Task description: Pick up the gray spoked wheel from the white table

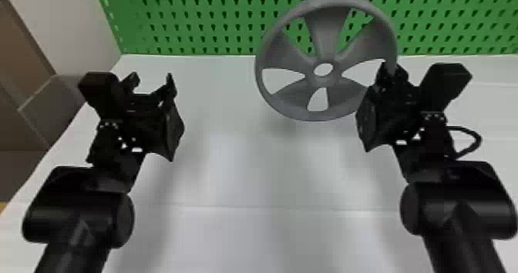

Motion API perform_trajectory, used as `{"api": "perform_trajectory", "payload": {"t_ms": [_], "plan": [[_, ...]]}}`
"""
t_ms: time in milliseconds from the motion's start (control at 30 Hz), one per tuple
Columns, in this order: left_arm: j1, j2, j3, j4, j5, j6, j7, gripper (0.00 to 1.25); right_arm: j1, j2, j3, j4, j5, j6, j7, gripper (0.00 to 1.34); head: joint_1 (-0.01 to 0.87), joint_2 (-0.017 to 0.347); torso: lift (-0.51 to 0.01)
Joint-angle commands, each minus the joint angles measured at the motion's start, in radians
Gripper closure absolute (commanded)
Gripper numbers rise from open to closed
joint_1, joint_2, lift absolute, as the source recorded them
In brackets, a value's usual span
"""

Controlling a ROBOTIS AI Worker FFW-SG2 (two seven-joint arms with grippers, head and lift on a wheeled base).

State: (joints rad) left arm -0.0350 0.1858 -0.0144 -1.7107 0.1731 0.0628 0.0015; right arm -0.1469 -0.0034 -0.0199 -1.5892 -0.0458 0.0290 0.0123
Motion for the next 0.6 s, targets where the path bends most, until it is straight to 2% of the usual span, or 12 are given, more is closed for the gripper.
{"api": "perform_trajectory", "payload": {"t_ms": [0, 567], "plan": [[0.0, 0.0, 0.001, 0.0, 0.0, 0.003, 0.0, 0.48, 0.001, -0.001, 0.001, 0.0, 0.003, 0.0, 0.0, 1.11, 0.779, 0.086, -0.093], [-0.002, -0.005, 0.007, 0.0, -0.012, 0.008, 0.0, 0.48, 0.007, 0.0, -0.008, 0.0, 0.004, 0.005, 0.0, 1.12, 0.779, 0.086, -0.093]]}}
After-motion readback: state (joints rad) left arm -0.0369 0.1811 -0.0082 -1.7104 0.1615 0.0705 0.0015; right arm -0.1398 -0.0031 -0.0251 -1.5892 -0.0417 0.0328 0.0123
